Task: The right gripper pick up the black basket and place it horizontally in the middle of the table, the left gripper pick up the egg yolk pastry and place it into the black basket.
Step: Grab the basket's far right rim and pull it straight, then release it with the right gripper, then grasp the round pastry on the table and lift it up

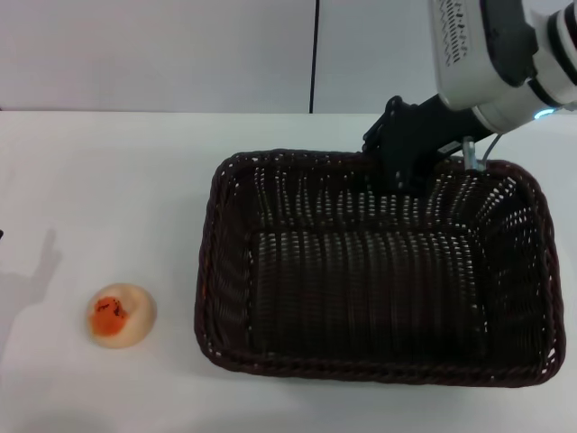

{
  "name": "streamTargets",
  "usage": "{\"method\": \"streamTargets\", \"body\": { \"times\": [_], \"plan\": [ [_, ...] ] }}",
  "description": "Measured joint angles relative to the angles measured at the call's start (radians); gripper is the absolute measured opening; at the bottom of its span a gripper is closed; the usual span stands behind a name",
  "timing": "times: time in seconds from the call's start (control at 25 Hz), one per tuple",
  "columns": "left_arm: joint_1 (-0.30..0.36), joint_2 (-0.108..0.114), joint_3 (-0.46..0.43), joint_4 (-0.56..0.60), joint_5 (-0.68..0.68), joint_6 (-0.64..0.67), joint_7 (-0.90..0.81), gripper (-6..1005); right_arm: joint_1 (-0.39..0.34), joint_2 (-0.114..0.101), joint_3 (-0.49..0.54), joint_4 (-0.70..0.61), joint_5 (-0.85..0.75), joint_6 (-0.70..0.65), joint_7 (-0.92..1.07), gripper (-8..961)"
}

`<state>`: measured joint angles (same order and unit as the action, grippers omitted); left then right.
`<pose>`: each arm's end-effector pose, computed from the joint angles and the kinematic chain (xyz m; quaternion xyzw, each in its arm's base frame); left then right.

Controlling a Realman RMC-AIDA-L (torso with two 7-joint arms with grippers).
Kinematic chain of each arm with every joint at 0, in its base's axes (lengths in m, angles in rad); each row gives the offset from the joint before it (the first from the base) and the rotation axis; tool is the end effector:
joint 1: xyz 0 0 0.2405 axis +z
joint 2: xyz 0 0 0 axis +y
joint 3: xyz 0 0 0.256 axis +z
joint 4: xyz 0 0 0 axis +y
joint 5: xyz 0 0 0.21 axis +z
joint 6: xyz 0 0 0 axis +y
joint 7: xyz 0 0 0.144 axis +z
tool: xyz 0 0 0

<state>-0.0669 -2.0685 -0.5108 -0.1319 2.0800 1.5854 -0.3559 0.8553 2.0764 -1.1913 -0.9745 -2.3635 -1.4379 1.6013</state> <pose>-0.3755 0.1826 0.0040 -0.6322 -0.2803 -0.3776 0.6158 0.1342 0.3985 -0.0250 -0.9918 -0.0707 -0.0785 0.0721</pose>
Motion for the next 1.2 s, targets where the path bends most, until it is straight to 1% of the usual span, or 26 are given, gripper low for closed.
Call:
{"method": "streamTargets", "body": {
  "times": [0.12, 0.36, 0.48, 0.56, 0.6, 0.72, 0.76, 0.8, 0.84, 0.88, 0.92, 0.96, 1.04, 1.08, 1.2],
  "plan": [
    [0.004, 0.001, 0.0, 0.0, 0.0, 0.001, 0.0, 822, -0.009, 0.001, -0.027, -0.005, 0.026, 0.015, 0.011, 184],
    [0.007, 0.003, 0.0, 0.0, 0.0, 0.006, 0.0, 810, -0.037, 0.002, -0.068, -0.037, 0.049, 0.049, 0.016, 361],
    [0.007, 0.004, 0.008, 0.002, 0.0, 0.009, 0.0, 804, -0.059, 0.004, -0.069, -0.068, 0.054, 0.068, 0.016, 501],
    [0.004, 0.006, 0.026, 0.009, 0.0, 0.013, -0.007, 800, -0.087, 0.005, -0.069, -0.103, 0.075, 0.08, 0.017, 595],
    [0.0, 0.008, 0.049, 0.021, 0.0, 0.02, -0.018, 798, -0.104, 0.006, -0.068, -0.123, 0.098, 0.082, 0.018, 625],
    [-0.021, 0.01, 0.139, 0.104, 0.0, 0.059, -0.08, 792, -0.195, 0.002, -0.052, -0.214, 0.218, 0.095, 0.018, 716],
    [-0.03, 0.01, 0.183, 0.146, 0.0, 0.079, -0.112, 790, -0.227, 0.001, -0.044, -0.242, 0.265, 0.101, 0.018, 746],
    [-0.042, 0.01, 0.246, 0.203, 0.0, 0.101, -0.163, 788, -0.267, 0.001, -0.037, -0.271, 0.32, 0.107, 0.018, 776],
    [-0.046, 0.01, 0.273, 0.227, 0.0, 0.107, -0.185, 786, -0.303, 0.001, -0.03, -0.294, 0.37, 0.11, 0.018, 777],
    [-0.056, 0.01, 0.339, 0.28, 0.0, 0.116, -0.236, 785, -0.355, 0.002, -0.024, -0.315, 0.442, 0.115, 0.012, 778],
    [-0.062, 0.01, 0.383, 0.315, 0.001, 0.12, -0.271, 783, -0.399, 0.003, -0.021, -0.328, 0.509, 0.123, -0.001, 779],
    [-0.067, 0.01, 0.436, 0.358, 0.001, 0.12, -0.312, 781, -0.435, 0.003, -0.02, -0.332, 0.564, 0.127, -0.017, 780],
    [-0.072, 0.01, 0.496, 0.402, 0.0, 0.113, -0.352, 777, -0.534, 0.004, -0.019, -0.326, 0.717, 0.141, -0.084, 783],
    [-0.074, 0.01, 0.524, 0.422, 0.0, 0.108, -0.368, 775, -0.572, 0.005, -0.02, -0.313, 0.779, 0.142, -0.123, 784],
    [-0.073, 0.01, 0.585, 0.457, 0.0, 0.088, -0.374, 769, -0.679, 0.006, -0.031, -0.234, 1.004, 0.13, -0.264, 787]
  ]
}}
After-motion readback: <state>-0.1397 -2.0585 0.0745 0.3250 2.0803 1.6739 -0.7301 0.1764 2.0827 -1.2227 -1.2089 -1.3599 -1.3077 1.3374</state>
